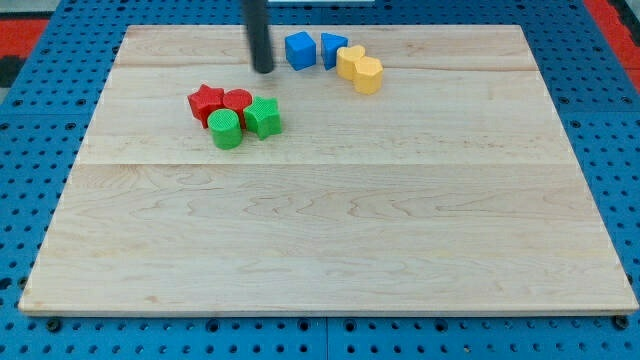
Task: Place the yellow blocks diagonally to the bottom right of the blue blocks
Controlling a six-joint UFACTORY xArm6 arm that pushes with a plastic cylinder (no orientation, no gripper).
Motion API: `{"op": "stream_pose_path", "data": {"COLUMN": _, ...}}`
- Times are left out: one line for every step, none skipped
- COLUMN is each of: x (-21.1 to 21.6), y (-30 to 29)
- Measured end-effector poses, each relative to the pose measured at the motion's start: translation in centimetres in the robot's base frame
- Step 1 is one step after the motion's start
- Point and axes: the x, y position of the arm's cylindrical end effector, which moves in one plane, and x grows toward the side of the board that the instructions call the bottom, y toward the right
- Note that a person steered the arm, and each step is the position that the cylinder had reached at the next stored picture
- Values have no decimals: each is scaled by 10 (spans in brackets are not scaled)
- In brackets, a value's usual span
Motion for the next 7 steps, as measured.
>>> {"op": "stream_pose_path", "data": {"x": 2, "y": 44}}
{"op": "stream_pose_path", "data": {"x": 4, "y": 77}}
{"op": "stream_pose_path", "data": {"x": 12, "y": 126}}
{"op": "stream_pose_path", "data": {"x": 36, "y": 153}}
{"op": "stream_pose_path", "data": {"x": 43, "y": 133}}
{"op": "stream_pose_path", "data": {"x": 68, "y": 133}}
{"op": "stream_pose_path", "data": {"x": 98, "y": 182}}
